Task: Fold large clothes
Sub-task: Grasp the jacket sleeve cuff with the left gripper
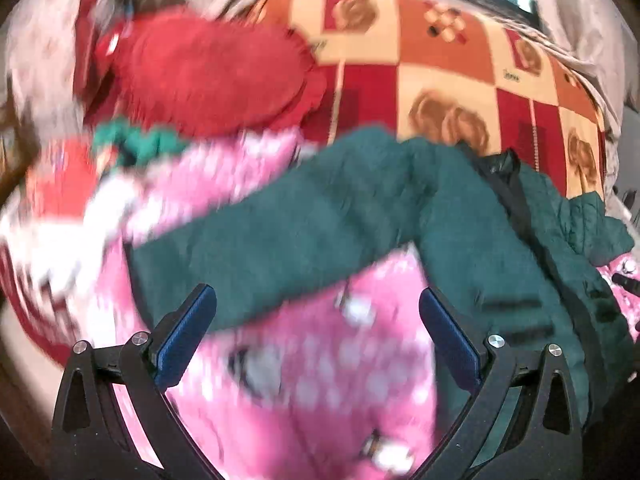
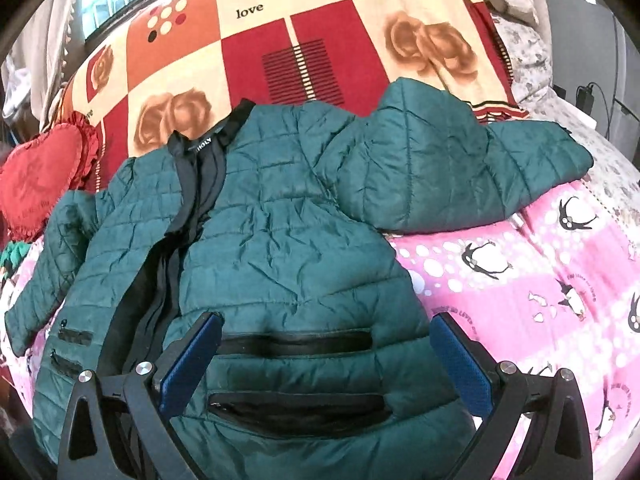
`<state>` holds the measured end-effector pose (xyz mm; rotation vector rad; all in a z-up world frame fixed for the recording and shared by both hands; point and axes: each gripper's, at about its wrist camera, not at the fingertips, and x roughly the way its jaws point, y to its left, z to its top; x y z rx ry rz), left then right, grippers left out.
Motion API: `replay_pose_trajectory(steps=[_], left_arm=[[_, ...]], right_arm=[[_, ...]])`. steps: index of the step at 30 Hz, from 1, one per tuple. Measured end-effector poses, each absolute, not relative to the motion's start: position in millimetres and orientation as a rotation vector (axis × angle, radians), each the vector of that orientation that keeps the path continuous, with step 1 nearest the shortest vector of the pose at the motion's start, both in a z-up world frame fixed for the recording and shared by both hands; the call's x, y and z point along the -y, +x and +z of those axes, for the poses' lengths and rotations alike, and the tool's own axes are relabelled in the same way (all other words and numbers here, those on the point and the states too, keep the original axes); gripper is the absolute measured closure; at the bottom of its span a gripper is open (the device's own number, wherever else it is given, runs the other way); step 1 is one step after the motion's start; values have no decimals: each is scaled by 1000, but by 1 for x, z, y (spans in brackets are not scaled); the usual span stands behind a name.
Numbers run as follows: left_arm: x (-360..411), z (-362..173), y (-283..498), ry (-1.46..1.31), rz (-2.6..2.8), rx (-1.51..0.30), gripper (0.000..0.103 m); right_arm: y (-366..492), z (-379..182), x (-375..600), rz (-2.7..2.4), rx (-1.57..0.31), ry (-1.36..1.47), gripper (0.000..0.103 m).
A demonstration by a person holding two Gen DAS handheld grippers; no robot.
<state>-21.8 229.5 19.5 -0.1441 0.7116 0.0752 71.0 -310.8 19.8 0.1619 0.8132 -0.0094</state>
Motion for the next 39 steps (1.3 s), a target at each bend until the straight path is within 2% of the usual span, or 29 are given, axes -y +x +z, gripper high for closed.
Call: replay_pose_trajectory(steps=[6,11,19,26,28,30,32,37,39], left_arm=[[-271,-12,-54,-371,89,-625,1],[-304,-22,-47,-525,128,-581,1],[-364,-68,-15,-837,145,-622,1],[-367,-60,-6,-838,115,-571,2],[-366,-56,-2,-805,116,-570,23],[-369,-60,4,-799,159,-610,57],[-372,-66,8,-793,200,-665,78],[-373,-65,6,-779,216,-659,78],[-379,-74,10,-831,218,-678,68]], right_arm=[[70,14,302,14,-838,142,0],[92,-23,292,-4,-1038,98,0],[92,-28,286,-17,-1037,46,0],[93,-29,283,-25,-1038,32,0],[93,-29,282,-25,-1040,28,0],[94,-30,282,-27,-1040,29,0],[94,-31,282,-25,-1046,29,0],[95,-33,285,-11,-1050,49,0],[94,-33,284,-14,-1047,39,0]])
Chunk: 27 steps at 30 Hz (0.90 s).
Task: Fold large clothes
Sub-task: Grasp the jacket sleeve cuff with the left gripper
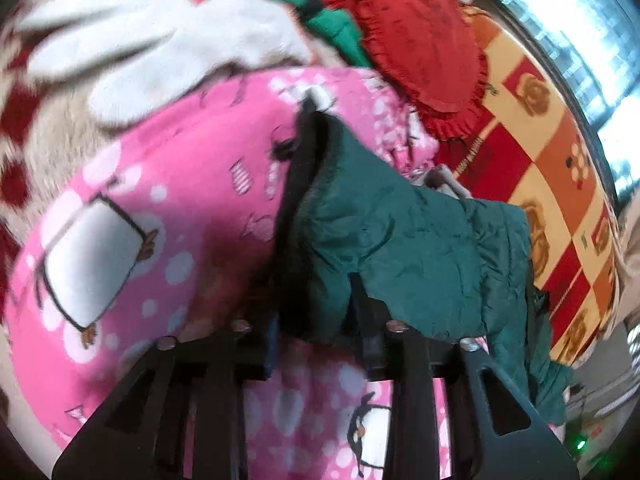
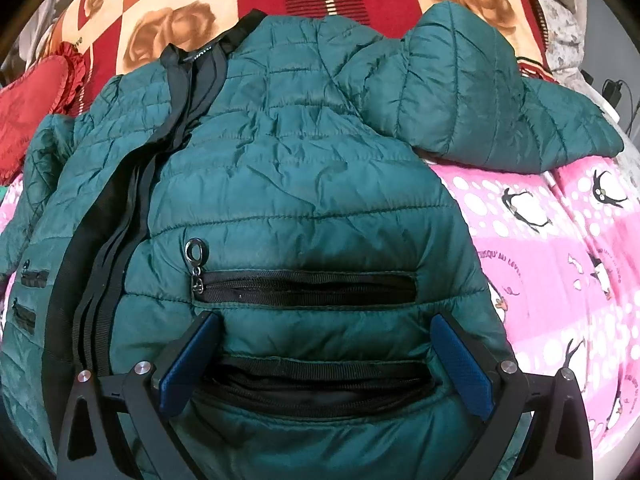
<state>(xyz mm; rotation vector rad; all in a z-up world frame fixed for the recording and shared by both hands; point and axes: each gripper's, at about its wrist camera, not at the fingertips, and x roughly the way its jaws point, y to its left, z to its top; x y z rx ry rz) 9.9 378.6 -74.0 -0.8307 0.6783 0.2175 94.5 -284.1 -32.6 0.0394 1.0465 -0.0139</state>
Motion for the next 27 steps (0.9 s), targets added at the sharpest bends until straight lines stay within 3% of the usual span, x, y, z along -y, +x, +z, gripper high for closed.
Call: replay_pose_trajectory(steps=[2,6,8,9,11,21,27], left_arm=[[-380,-77,10,-839,211,-662,67],[-374,-76,19,-806,177,-648,45],[-370,-71,24,-784,183,-663,46],[-370,-69,25,-782,177,-661,54],[-370,-61,21,-774,208,-648,86],[-357,12,-8,-696,261,-477,86],[-308,49,17,-689,71,-440,86]], right_arm=[[94,-33,283,-15,-1043,34,0],[93,-33,283,-16,-1038,34,0],[93,-33,284,-15,-1038,34,0],[93,-33,284,-15,-1038,34,0],[93,-33,284,-14,-1036,35,0],[89,-10,281,8,-952,19,0],[82,-4,285,-3,-953,28,0]])
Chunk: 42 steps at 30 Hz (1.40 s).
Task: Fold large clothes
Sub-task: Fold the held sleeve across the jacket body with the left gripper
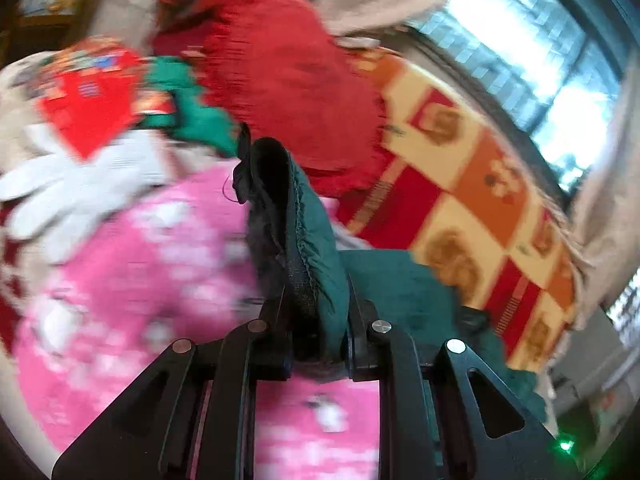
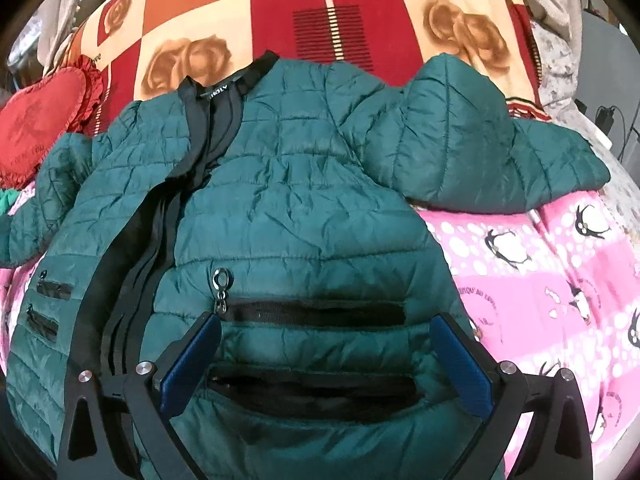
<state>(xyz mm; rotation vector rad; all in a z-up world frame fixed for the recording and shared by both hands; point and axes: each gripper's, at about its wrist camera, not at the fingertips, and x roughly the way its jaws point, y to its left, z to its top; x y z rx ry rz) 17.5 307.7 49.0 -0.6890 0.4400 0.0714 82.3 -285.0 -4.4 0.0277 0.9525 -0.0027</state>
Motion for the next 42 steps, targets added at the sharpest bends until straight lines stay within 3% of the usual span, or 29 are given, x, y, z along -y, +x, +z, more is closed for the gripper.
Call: replay_pose_trajectory(steps=[16,22,26,34,37,39,42], left_arm=[[-43,69,161,-499,-416,-580,86],[45,64,215,-459,-572,-642,86],[104,53,239,-411,-696,-694,86],[169,6,270,-366,-738,-824,86],[180,-7,280,-374,-703,-905,80],[171,-12,279,-393,-707,-937,62],[161,-4,272,-422,-716,-930,50]], right_arm=[[81,-11,305,-88,-1007,-28,0],[70,17,313,-68,-859,-11,0],[62,34,316,-102,-745,-46,0],[72,25,332,-128,-816,-24,0],[75,23,337,-129,-827,-8,0],[76,21,337,-128,-835,-1,0],[78,19,334,-129,-843,-6,0]])
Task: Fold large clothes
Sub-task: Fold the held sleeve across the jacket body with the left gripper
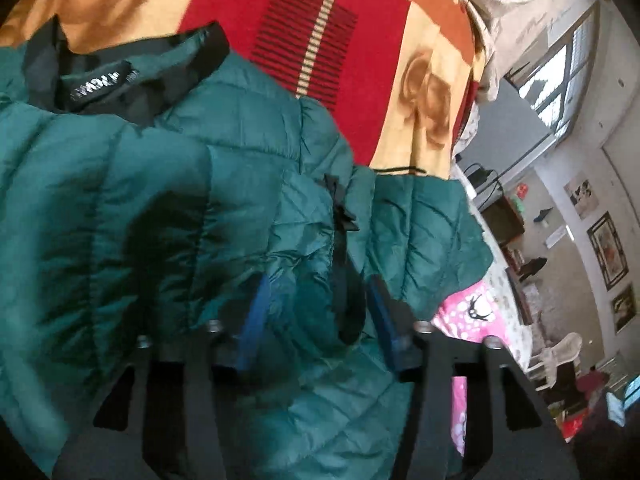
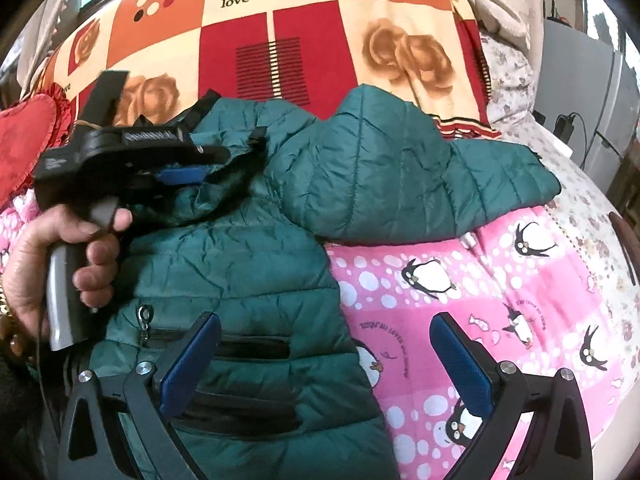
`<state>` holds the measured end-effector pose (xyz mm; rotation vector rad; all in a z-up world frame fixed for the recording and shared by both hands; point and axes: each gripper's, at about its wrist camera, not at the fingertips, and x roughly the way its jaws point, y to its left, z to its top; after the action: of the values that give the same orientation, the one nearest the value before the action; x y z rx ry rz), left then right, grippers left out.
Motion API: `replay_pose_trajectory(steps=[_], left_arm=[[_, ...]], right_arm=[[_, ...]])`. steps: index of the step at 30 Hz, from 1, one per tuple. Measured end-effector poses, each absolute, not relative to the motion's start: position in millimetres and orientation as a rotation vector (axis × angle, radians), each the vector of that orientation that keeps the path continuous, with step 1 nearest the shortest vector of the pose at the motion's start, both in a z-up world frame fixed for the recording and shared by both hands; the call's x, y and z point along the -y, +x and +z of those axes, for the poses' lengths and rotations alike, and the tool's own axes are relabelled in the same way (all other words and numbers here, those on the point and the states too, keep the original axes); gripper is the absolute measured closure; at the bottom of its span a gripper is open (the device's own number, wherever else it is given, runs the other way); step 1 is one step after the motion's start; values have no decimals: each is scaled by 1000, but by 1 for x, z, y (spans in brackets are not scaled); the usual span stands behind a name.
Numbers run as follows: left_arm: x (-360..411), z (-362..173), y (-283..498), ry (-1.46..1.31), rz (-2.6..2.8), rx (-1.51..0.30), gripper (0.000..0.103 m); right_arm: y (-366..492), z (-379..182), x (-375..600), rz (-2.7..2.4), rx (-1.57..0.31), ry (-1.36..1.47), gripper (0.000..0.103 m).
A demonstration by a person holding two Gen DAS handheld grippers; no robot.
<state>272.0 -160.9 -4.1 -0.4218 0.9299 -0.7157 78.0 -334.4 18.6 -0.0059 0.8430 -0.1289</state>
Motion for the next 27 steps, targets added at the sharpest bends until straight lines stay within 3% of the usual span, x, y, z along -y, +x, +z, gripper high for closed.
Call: replay_pose_trajectory(steps=[5,10,16,20,27], left_arm=[[116,18,246,-418,-691,-886,50],[21,31,226,-427,-492,-804,50],[-87,11,221,-620,-126,-707,49],[-92,-1,233,-648,-128,-760,49],[-77,-14,246,-492,-38,-820,49]], right_arm=[[81,16,329,-143,-850,3,0],[80,24,310,-108,-783,7,0],[115,50,281,30,-646,41,0],[172,54,249,155,-674,66,0],[265,-4,213,317,-896,121,0]])
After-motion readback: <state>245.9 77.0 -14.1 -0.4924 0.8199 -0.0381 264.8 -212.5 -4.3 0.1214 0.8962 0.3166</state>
